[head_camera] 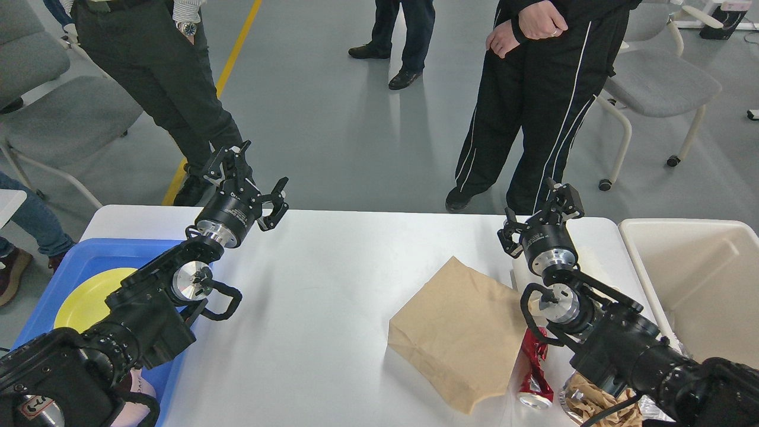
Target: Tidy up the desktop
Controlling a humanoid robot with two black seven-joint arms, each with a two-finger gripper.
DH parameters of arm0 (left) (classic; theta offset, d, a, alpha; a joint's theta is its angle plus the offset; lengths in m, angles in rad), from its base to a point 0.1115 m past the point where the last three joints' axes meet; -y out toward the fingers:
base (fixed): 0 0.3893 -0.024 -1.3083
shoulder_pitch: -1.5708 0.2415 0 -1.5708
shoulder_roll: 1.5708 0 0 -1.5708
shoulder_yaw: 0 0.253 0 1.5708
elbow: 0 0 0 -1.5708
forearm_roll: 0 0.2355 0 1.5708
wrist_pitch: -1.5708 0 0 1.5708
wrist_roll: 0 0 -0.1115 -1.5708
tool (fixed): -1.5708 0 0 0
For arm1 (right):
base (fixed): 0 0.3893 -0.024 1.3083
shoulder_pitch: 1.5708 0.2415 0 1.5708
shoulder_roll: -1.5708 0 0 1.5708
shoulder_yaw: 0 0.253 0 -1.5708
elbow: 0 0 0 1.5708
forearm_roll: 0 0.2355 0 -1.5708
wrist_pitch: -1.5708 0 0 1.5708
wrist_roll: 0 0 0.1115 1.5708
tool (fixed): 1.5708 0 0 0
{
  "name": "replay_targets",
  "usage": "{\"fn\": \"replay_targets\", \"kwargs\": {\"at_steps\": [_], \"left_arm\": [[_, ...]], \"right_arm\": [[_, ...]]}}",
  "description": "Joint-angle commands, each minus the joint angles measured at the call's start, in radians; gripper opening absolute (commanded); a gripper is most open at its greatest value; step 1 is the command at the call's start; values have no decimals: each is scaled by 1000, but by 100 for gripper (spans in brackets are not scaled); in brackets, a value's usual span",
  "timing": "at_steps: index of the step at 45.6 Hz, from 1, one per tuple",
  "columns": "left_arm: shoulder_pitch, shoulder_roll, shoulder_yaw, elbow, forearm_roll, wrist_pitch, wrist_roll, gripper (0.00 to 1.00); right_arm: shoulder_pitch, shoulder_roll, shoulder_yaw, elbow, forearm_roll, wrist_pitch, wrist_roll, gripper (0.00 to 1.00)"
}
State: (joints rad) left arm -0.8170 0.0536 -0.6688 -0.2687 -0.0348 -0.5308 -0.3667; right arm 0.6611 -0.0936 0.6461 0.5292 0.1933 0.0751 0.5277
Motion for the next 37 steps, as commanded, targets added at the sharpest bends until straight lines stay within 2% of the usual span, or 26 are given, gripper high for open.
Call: {"fn": "replay_targets", "kwargs": {"at_steps": [1, 37], "left_arm": [[1, 0, 0, 0, 0, 0, 0, 96], [1, 0, 0, 0, 1, 0, 0, 96]], "right_arm": [[0, 0, 0, 0, 0, 0, 0, 100], [0, 0, 0, 0, 0, 0, 0, 100]]}}
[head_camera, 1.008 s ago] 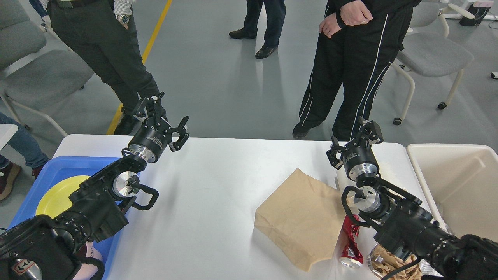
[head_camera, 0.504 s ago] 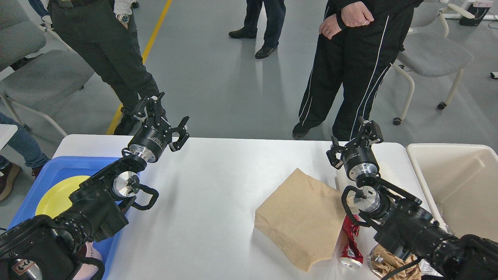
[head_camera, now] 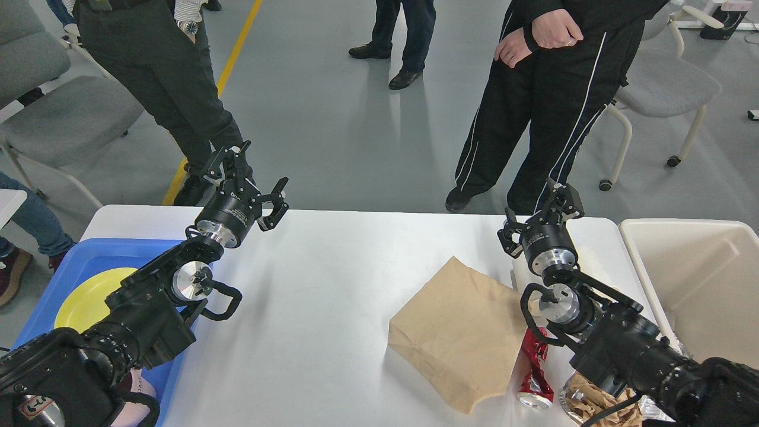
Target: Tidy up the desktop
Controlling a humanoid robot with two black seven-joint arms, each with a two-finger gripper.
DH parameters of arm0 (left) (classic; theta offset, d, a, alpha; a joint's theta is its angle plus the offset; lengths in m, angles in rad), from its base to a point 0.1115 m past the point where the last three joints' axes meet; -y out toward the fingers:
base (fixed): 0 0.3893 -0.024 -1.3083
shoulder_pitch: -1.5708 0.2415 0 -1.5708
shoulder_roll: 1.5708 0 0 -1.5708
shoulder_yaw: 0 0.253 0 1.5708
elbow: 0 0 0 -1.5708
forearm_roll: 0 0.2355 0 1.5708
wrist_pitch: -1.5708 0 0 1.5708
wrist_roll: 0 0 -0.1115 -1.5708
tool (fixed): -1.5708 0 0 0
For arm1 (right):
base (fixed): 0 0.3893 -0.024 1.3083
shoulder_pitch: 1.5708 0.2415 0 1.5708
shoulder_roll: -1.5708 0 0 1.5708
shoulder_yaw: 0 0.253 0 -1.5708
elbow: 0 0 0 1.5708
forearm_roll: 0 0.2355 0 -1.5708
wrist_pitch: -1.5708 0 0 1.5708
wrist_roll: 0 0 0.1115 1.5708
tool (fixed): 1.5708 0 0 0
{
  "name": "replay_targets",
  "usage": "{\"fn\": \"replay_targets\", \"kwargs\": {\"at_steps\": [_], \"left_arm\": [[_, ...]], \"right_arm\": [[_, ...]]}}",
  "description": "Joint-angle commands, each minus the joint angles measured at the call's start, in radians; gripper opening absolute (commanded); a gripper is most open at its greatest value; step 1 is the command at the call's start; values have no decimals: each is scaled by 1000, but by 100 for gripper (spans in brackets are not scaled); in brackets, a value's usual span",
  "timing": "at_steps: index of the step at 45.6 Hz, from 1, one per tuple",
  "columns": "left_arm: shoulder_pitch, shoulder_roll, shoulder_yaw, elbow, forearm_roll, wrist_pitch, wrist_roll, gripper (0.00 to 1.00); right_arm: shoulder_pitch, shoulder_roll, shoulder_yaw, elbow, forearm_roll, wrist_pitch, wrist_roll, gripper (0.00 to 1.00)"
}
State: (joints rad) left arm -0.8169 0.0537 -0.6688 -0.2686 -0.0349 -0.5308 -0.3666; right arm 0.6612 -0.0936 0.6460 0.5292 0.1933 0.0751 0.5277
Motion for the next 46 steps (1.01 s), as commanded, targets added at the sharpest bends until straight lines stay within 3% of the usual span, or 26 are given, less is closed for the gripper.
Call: {"fn": "replay_targets", "kwargs": {"at_steps": [1, 46], "left_arm": [[-1, 0, 0, 0, 1, 0, 0, 96], [-1, 0, 0, 0, 0, 0, 0, 96]], "right_arm": [[0, 0, 0, 0, 0, 0, 0, 100], [0, 0, 0, 0, 0, 0, 0, 100]]}}
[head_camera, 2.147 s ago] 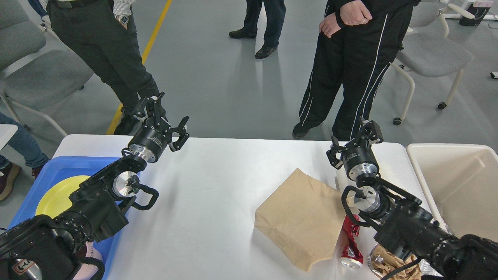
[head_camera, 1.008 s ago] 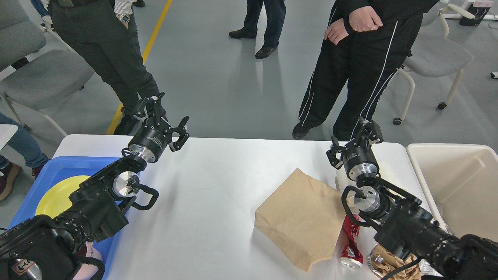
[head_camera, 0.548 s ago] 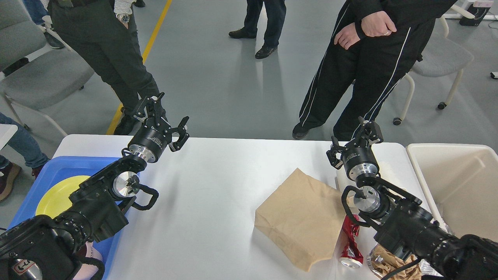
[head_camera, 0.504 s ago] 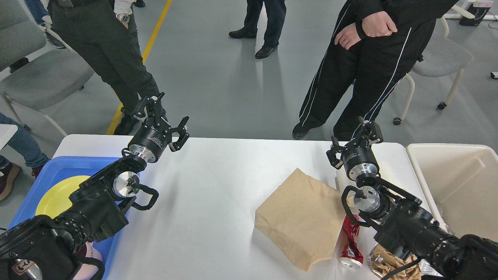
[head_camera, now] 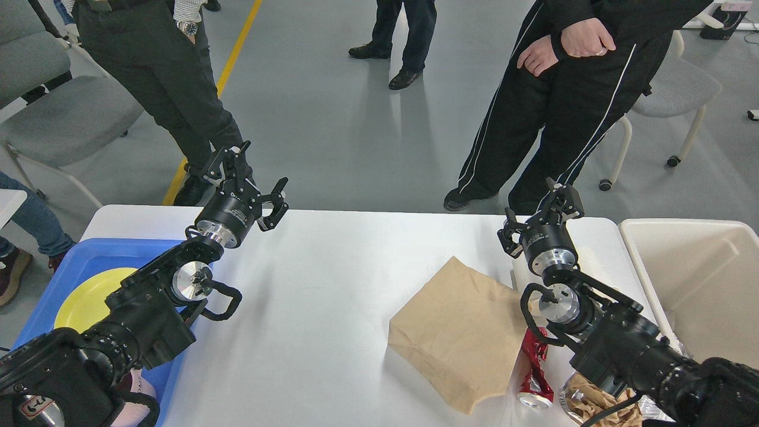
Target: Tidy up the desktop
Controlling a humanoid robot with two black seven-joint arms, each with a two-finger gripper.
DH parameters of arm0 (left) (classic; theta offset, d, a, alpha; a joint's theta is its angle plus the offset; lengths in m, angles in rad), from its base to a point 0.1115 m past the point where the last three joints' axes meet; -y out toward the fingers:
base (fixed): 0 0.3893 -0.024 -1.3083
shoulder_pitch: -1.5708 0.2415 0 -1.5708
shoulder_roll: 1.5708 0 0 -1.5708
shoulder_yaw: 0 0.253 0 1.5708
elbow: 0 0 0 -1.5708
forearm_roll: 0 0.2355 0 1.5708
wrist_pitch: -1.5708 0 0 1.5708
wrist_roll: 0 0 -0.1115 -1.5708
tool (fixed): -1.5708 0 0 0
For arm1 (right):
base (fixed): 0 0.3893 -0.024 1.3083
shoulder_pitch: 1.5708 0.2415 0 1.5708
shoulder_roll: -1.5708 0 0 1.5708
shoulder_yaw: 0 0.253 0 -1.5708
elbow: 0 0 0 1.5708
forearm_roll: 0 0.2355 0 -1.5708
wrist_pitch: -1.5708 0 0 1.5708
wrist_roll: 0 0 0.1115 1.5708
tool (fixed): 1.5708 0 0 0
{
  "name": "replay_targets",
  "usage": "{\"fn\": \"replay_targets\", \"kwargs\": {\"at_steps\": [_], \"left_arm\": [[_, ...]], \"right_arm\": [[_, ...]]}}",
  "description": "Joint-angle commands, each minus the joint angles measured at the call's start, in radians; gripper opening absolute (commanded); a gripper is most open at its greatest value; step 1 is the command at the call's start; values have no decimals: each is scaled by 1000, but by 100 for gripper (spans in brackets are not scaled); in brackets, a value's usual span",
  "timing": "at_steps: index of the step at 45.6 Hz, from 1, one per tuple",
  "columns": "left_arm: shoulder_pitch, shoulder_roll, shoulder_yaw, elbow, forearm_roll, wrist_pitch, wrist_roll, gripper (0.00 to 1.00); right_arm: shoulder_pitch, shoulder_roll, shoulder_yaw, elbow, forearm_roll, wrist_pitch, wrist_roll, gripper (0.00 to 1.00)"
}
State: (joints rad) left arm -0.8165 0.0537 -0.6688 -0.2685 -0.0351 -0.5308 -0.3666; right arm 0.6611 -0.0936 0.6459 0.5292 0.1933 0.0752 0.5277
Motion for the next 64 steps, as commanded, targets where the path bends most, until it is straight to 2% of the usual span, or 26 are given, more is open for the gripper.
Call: {"fn": "replay_targets", "kwargs": {"at_steps": [1, 64], "left_arm": [[0, 0, 0, 0, 0, 0, 0, 96], [0, 0, 0, 0, 1, 0, 0, 96]], "right_arm": [[0, 0, 0, 0, 0, 0, 0, 100], [0, 0, 0, 0, 0, 0, 0, 100]]}}
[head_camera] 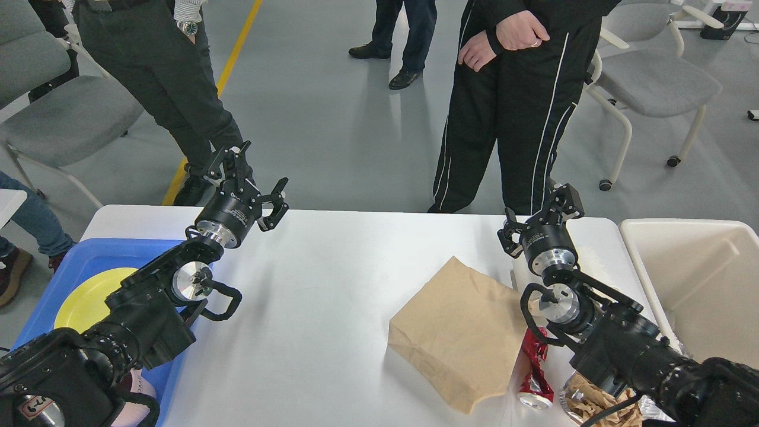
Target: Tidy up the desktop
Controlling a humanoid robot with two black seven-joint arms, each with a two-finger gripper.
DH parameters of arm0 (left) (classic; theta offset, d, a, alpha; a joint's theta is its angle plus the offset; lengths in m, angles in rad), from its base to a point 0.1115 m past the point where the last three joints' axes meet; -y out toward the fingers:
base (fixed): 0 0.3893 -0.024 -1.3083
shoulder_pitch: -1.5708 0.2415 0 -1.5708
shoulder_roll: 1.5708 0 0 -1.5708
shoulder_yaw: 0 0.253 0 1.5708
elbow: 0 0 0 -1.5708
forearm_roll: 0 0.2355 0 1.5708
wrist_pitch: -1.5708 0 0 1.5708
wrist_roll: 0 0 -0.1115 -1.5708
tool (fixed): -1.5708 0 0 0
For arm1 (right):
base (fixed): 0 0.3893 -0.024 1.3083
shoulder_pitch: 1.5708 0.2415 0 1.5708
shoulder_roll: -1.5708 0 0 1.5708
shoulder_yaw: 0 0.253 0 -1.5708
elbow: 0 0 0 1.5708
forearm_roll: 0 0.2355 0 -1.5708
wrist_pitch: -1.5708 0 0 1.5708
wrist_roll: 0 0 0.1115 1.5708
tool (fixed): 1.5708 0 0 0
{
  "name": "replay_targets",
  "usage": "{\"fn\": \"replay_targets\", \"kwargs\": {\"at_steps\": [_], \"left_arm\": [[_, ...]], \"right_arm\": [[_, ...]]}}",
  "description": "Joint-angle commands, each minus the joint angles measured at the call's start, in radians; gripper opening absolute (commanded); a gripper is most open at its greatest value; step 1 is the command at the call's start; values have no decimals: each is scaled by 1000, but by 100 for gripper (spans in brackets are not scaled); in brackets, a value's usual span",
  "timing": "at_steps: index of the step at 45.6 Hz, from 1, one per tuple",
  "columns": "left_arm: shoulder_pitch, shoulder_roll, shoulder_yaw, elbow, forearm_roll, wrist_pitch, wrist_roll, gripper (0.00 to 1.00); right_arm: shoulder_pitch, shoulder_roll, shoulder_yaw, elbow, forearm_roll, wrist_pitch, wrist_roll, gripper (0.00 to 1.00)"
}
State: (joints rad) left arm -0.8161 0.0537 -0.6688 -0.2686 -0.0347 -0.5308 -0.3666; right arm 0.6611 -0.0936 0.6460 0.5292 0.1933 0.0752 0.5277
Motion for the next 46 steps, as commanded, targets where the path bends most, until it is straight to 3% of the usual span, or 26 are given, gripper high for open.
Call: {"fn": "replay_targets", "kwargs": {"at_steps": [1, 46], "left_arm": [[0, 0, 0, -1, -1, 0, 0, 96], [0, 0, 0, 0, -1, 0, 0, 96]], "right_arm": [[0, 0, 0, 0, 0, 0, 0, 100], [0, 0, 0, 0, 0, 0, 0, 100]]}}
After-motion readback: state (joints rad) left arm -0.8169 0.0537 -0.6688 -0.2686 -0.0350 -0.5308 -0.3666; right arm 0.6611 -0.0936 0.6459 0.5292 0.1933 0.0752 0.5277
